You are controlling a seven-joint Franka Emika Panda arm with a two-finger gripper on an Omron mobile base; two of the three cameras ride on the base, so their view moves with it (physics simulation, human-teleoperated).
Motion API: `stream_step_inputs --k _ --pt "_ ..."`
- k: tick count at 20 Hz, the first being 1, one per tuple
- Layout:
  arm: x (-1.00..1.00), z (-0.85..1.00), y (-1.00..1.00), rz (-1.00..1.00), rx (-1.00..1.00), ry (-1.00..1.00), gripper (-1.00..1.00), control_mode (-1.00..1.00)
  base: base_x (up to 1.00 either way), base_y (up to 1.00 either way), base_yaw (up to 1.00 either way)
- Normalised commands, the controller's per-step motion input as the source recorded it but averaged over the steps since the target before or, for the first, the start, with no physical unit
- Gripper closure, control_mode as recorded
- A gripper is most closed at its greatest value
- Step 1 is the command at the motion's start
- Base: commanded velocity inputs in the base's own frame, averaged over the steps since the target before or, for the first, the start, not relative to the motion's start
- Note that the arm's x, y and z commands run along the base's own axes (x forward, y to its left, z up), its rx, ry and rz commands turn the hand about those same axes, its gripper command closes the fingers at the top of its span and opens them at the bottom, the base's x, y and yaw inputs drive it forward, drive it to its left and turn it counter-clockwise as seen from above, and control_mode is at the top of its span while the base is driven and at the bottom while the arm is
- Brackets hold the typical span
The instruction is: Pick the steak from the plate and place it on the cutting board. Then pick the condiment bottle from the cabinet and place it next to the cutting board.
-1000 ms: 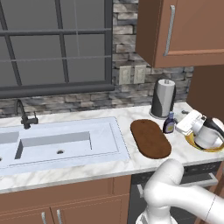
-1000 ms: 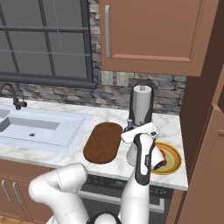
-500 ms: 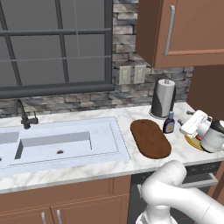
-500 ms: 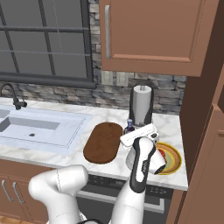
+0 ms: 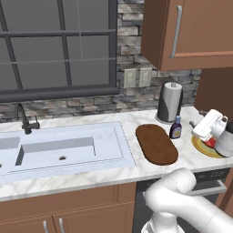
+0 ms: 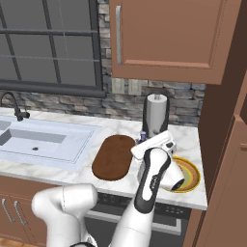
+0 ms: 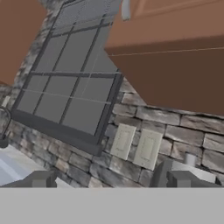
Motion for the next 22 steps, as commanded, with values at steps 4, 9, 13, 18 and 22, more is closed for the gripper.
stream_step_inputs --k 4,9,13,18,22 --pt "-0.21 0.39 0.0 0.0 -0.13 0.0 -1.0 -1.0 0.0 0.0 0.0" --pt "-0.28 0.23 0.0 0.0 -0.15 0.01 -1.0 -1.0 0.0 0.0 0.0" --pt "-0.37 0.03 0.0 0.0 -0.16 0.12 -1.0 -1.0 0.0 0.0 0.0" --pt "-0.34 0.0 0.0 0.0 -0.16 0.19 -1.0 -1.0 0.0 0.0 0.0" --pt "-0.33 0.02 0.02 0.0 -0.11 0.22 -1.0 -1.0 0.0 0.0 0.0"
